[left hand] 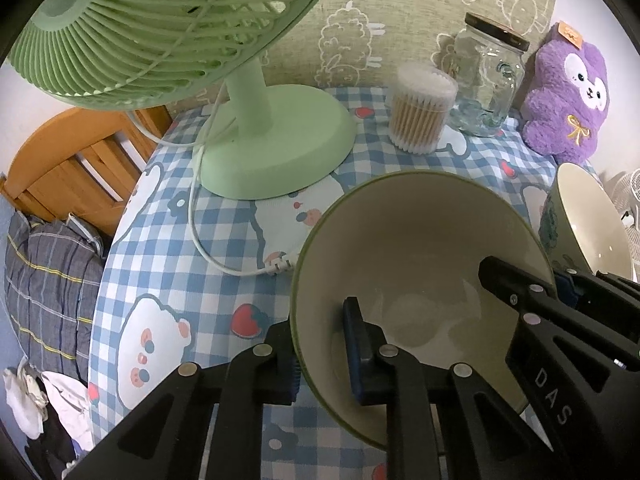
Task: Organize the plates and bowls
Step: 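Lift the green-rimmed bowl and carry it toward the plate stack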
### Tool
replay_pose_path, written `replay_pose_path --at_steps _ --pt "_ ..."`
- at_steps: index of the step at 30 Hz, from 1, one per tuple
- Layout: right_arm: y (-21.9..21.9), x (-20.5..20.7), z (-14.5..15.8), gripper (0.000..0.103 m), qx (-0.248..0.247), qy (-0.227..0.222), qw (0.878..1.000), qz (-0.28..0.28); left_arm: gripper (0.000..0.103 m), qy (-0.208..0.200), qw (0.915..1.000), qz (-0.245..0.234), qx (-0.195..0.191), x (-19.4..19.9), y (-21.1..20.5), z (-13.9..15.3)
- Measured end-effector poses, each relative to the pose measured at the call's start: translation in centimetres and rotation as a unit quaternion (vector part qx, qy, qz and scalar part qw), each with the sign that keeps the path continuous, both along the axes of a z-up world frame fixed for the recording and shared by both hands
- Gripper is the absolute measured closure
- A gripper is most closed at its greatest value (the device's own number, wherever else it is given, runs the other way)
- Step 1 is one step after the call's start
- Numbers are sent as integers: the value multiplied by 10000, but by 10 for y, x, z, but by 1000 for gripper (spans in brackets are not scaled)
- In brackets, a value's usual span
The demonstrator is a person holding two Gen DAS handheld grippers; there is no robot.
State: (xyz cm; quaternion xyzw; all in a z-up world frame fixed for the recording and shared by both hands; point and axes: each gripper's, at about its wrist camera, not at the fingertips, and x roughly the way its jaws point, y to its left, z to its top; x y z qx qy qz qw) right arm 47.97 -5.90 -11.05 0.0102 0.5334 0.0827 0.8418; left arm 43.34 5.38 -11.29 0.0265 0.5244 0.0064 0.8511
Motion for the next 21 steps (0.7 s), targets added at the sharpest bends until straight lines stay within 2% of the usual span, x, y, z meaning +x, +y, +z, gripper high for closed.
replay_pose_path --at_steps 10,21 --pt "-2 -17 20 86 -35 -93 9999 -34 87 -71 10000 9 -7 -17 -3 20" --pt "-9 -49 61 86 -60 -279 9994 -193 87 -266 9996 -103 -68 -46 -10 58"
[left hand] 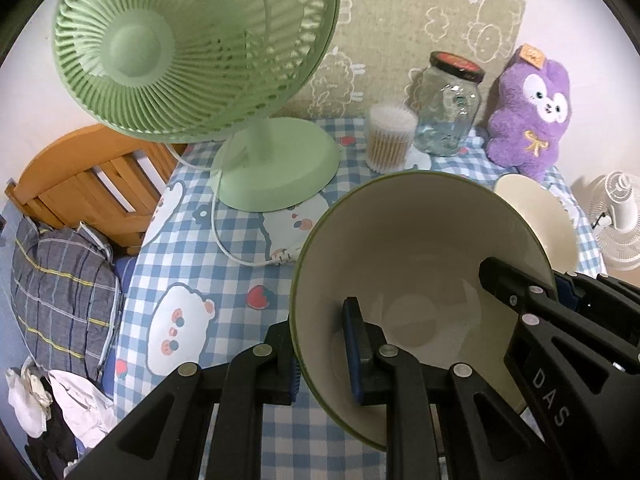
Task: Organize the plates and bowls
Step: 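Lift the green-rimmed bowl and carry it toward the plate stack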
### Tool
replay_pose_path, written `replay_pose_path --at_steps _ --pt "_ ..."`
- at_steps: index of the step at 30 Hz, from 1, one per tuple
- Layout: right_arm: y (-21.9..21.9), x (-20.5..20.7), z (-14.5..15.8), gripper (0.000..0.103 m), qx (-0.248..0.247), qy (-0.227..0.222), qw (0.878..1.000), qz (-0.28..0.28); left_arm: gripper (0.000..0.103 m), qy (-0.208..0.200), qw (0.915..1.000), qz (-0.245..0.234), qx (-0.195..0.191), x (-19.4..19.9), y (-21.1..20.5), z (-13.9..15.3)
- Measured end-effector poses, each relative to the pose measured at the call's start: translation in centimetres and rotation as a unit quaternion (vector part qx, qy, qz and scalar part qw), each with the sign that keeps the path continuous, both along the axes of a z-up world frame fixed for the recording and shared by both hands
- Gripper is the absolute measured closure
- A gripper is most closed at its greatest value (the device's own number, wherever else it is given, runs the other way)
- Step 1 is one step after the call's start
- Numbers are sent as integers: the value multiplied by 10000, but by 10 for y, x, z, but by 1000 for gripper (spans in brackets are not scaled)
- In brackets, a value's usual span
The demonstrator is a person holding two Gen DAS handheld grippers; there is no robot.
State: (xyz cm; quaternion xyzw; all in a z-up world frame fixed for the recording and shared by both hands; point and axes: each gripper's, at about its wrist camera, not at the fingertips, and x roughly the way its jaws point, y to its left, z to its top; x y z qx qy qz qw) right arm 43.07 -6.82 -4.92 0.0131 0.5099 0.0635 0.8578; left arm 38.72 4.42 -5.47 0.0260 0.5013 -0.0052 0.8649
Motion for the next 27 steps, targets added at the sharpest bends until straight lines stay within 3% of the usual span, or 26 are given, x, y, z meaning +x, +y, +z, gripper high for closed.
replay_pose_path --at_steps 14,27 --pt "-10 -50 34 86 -37 27 9999 -139 87 9 9999 -146 -61 -44 -8 30" --pt "-16 -88 40 86 -80 120 9997 -179 87 120 9998 -65 -166 -83 -14 31"
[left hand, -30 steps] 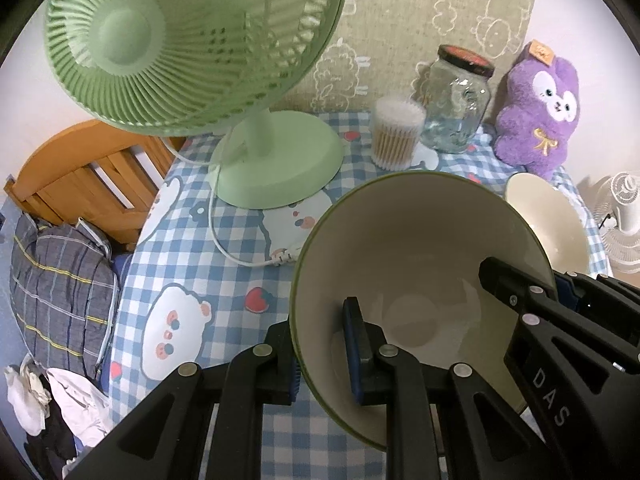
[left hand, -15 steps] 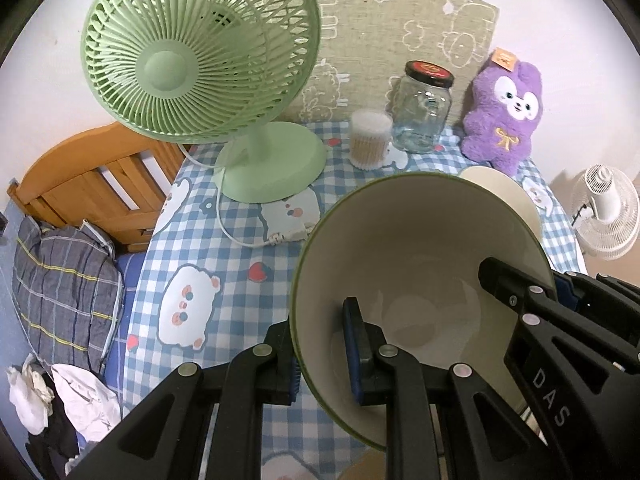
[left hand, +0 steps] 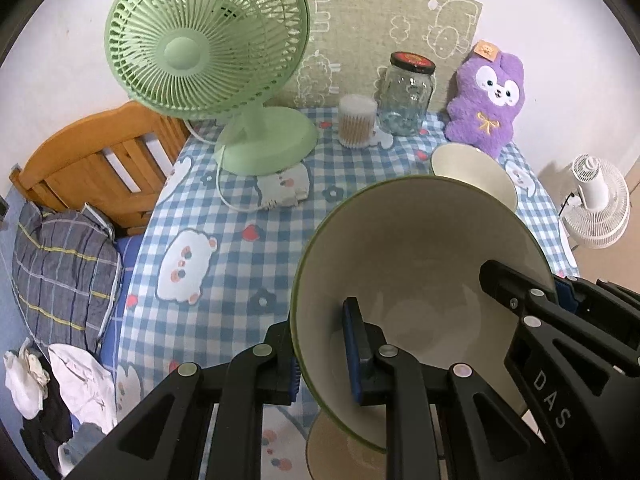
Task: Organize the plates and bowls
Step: 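Lift the green-rimmed bowl and carry it toward the plate stack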
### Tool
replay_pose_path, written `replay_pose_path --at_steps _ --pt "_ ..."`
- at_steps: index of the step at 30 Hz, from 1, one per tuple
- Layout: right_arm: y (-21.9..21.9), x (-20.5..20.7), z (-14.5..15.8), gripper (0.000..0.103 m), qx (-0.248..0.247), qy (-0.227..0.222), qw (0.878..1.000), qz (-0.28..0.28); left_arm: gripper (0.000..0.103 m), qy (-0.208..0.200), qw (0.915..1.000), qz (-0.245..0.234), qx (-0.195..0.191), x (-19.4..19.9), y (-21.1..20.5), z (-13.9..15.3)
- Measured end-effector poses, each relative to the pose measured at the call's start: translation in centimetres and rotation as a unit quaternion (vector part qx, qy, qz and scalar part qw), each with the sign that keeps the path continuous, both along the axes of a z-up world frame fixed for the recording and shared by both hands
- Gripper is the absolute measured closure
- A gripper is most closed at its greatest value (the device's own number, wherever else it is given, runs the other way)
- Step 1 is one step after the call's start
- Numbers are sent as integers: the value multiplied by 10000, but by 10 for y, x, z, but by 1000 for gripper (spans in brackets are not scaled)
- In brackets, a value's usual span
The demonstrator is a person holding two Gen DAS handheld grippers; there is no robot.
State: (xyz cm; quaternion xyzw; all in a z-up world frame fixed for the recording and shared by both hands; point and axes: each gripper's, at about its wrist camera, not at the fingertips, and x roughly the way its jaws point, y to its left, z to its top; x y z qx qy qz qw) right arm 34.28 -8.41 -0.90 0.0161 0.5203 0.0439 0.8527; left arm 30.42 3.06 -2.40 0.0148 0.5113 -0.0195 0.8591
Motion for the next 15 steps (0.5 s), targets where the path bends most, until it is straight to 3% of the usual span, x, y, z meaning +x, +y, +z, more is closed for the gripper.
replay_pose_path --at_steps 15 --pt "-2 -47 -22 86 67 220 9997 18 87 280 9995 105 -107 -44 0 -21"
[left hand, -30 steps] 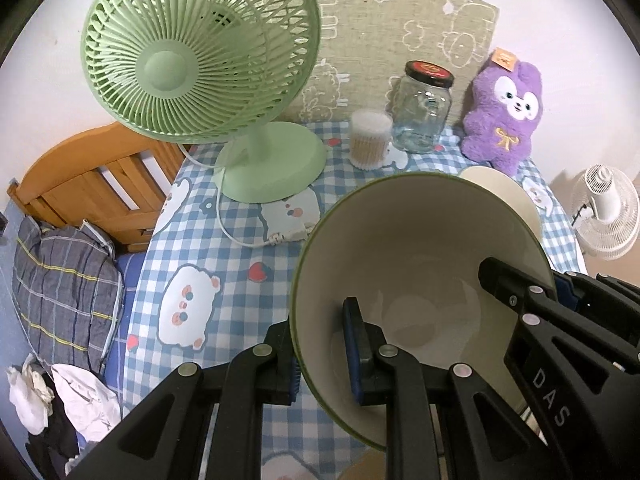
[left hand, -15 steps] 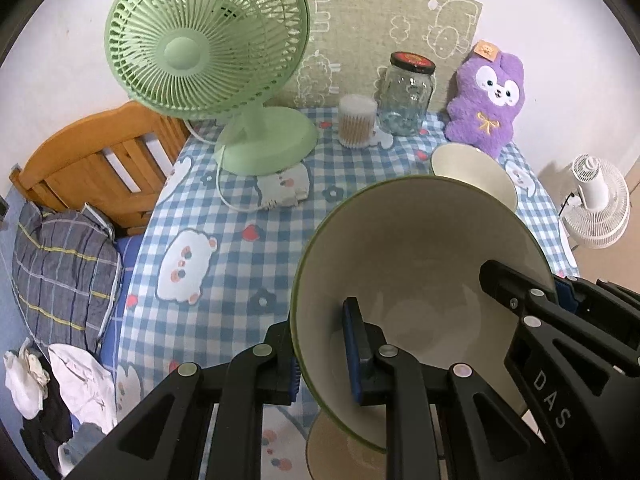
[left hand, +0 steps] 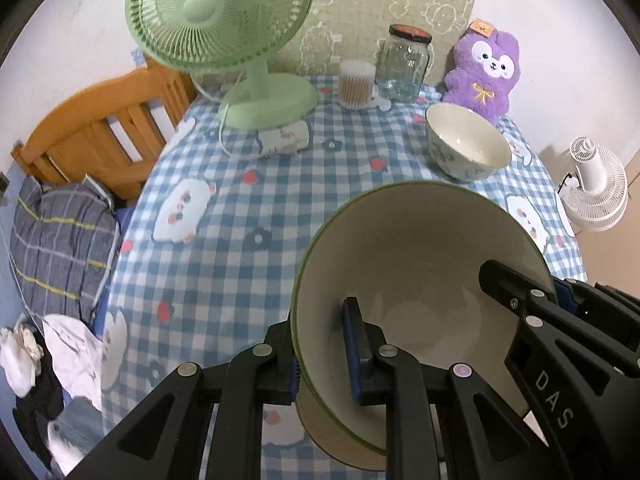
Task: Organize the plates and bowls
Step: 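Lift the green-rimmed bowl and carry it toward the plate stack, then lower the green-rimmed bowl onto the bowl on the plates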
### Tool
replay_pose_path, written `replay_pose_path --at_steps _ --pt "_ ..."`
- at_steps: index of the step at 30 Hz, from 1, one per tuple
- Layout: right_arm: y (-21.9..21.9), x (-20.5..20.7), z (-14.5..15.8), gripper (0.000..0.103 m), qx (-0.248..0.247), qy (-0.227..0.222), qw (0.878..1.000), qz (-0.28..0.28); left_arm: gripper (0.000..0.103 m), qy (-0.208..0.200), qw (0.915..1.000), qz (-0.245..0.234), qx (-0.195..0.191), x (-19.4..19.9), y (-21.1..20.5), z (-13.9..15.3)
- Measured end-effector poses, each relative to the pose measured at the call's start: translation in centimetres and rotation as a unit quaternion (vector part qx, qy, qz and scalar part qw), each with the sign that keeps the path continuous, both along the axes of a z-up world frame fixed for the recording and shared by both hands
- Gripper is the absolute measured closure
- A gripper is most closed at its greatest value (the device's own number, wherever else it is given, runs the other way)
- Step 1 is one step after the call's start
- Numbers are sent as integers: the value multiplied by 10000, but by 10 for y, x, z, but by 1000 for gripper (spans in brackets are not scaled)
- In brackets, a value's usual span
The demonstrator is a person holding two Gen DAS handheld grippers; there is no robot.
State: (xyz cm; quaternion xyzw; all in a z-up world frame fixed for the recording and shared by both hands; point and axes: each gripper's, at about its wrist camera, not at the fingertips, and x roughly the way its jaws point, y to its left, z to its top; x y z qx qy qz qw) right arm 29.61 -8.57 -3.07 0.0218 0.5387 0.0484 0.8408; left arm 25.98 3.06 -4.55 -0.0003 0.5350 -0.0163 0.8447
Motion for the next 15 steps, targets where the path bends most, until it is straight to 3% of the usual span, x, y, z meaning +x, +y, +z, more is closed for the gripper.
replay_pose_path --at_steps 15 --pt "-1 -20 -23 86 -8 310 9995 -8 87 243 9997 -29 83 -19 -3 -20"
